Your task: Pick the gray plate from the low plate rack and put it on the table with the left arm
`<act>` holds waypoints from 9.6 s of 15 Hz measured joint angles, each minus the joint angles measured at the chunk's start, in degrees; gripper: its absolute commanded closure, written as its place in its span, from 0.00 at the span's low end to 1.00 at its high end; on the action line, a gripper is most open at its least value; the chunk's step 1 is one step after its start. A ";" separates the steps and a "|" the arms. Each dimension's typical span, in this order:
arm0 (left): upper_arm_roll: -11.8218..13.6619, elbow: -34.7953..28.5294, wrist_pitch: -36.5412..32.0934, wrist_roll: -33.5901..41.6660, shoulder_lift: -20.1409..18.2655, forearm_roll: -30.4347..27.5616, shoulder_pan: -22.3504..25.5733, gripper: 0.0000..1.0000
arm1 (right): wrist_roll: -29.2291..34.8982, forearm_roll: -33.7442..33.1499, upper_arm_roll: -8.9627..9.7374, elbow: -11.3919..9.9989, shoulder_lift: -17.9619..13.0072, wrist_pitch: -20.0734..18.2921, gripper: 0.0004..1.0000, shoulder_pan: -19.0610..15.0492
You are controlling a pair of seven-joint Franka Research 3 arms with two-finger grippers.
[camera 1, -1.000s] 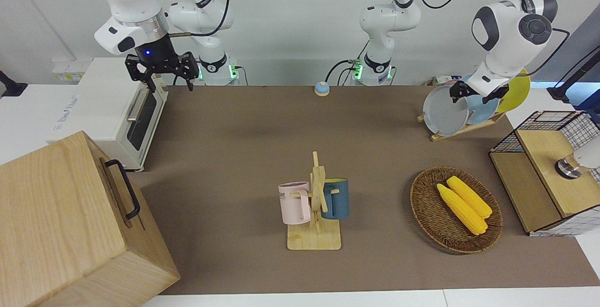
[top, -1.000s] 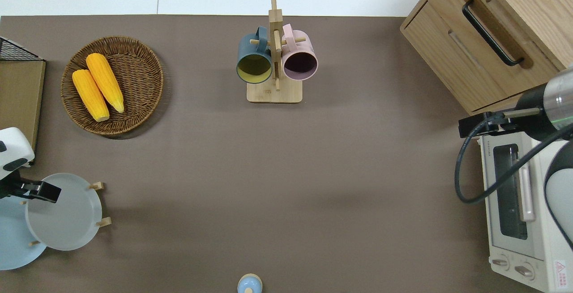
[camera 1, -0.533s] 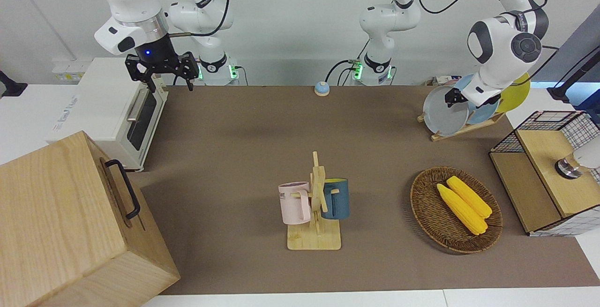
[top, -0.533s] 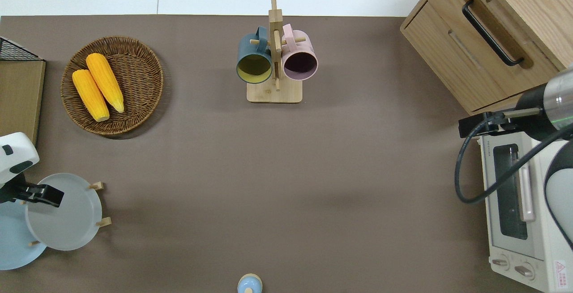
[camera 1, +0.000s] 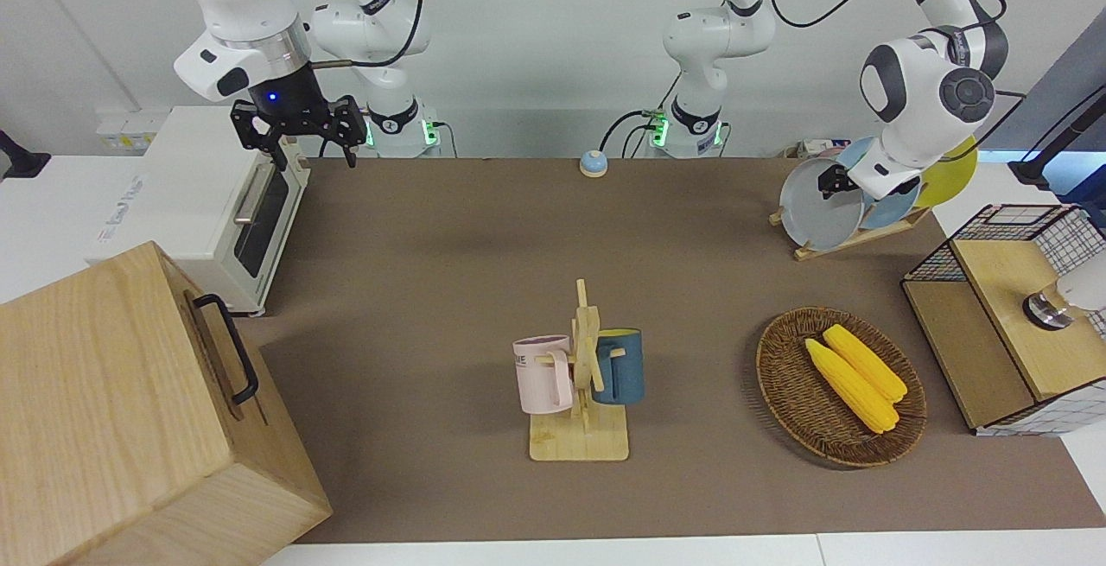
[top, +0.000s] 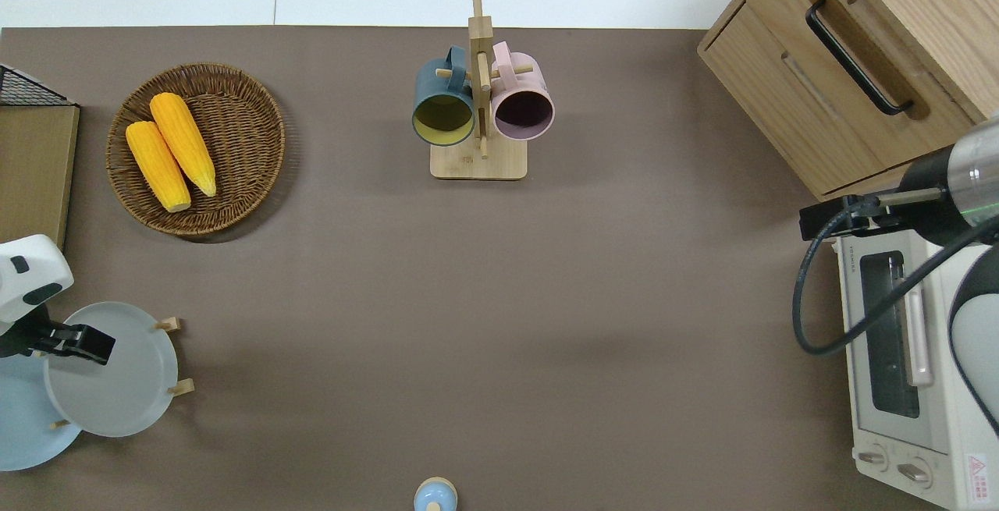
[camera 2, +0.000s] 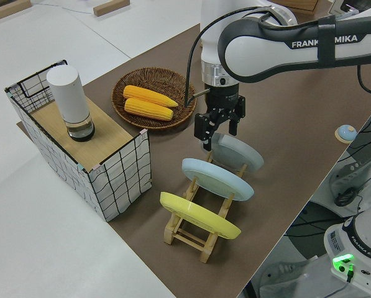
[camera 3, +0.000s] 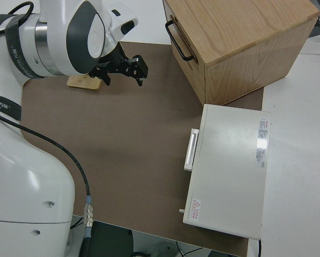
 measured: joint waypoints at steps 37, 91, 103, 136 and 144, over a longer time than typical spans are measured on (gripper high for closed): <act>-0.17 -0.77 1.05 -0.11 0.13 -0.10 0.12 1.00 | 0.00 0.00 0.00 0.00 0.00 0.00 0.02 0.00; -4.37 -1.13 -0.75 16.62 9.12 -30.82 0.09 1.00 | 0.00 0.00 0.00 0.00 0.00 0.00 0.02 0.00; -3.75 -3.20 2.87 22.60 10.77 -32.18 0.22 1.00 | 0.00 0.00 0.00 0.00 0.00 0.00 0.02 0.00; -8.34 13.89 1.28 4.44 5.46 -19.87 -0.81 0.00 | 0.00 0.00 0.00 0.00 0.00 0.00 0.02 0.00; -10.23 26.02 -10.45 -11.07 5.22 -16.36 -1.27 0.00 | 0.00 0.00 0.00 0.00 0.00 0.00 0.02 0.00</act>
